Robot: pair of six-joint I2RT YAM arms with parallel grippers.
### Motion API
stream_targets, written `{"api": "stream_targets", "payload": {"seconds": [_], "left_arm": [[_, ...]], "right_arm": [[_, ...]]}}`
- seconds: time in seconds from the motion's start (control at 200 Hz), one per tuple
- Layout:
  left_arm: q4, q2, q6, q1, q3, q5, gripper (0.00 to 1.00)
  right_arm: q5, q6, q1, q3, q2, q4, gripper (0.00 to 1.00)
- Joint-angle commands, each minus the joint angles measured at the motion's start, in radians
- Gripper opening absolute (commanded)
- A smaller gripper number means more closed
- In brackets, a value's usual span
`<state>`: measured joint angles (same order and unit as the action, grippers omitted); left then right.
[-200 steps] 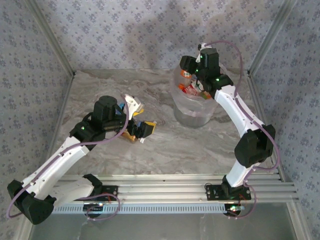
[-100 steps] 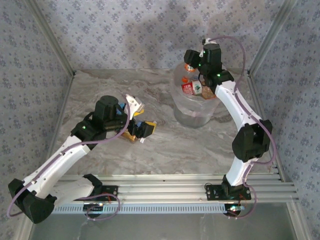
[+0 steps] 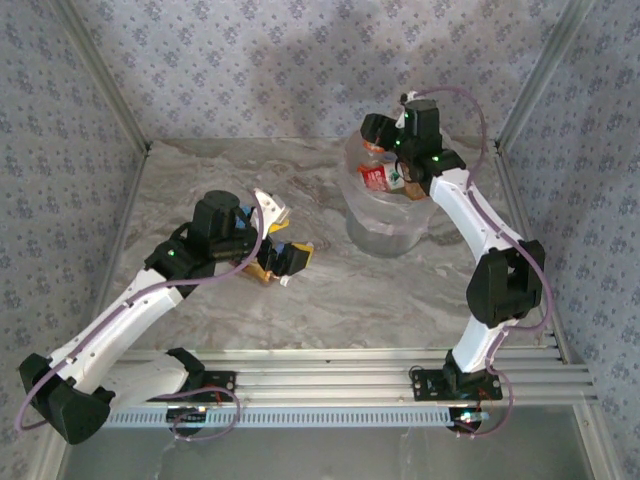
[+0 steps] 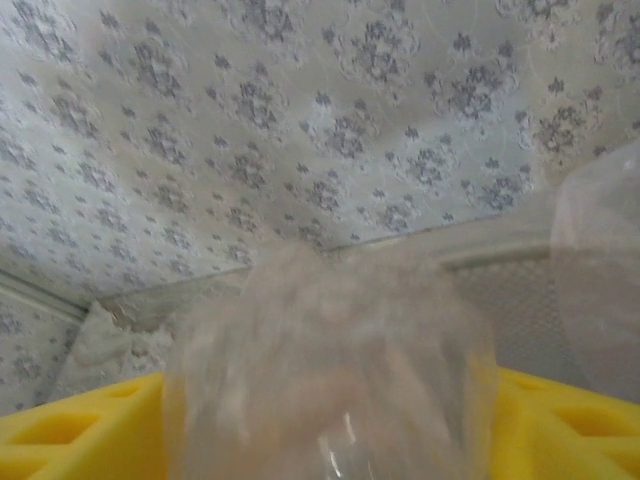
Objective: Put the plastic bottles in the bin
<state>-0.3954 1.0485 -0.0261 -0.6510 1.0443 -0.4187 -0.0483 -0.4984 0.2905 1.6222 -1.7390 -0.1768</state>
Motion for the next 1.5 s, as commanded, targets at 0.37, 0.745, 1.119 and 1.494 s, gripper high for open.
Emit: {"api": "stream_targets", "payload": {"seconds": [0.37, 0.745, 1.119, 1.494], "left_arm": [[-0.011, -0.004, 0.014, -0.006, 0.012, -0.017, 1.0], [-0.014, -0.003, 0.014, -0.006, 0.011, -0.009, 1.0], [-0.014, 0.0, 0.016, -0.006, 0.012, -0.009, 1.0], [-0.02, 0.0, 0.013, -0.007, 0.014, 0.029, 1.0]], "right_arm": [[0.271, 0.104, -0.007, 0.066, 0.158, -0.253, 0.76], [-0.037, 0.126, -0.026, 0.272, -0.04, -0.323, 0.59], [0.229, 0.182, 0.004, 0.237, -0.063, -0.473, 0.52], [0.053, 0.209, 0.012, 0.275, 0.031, -0.428, 0.55]]}}
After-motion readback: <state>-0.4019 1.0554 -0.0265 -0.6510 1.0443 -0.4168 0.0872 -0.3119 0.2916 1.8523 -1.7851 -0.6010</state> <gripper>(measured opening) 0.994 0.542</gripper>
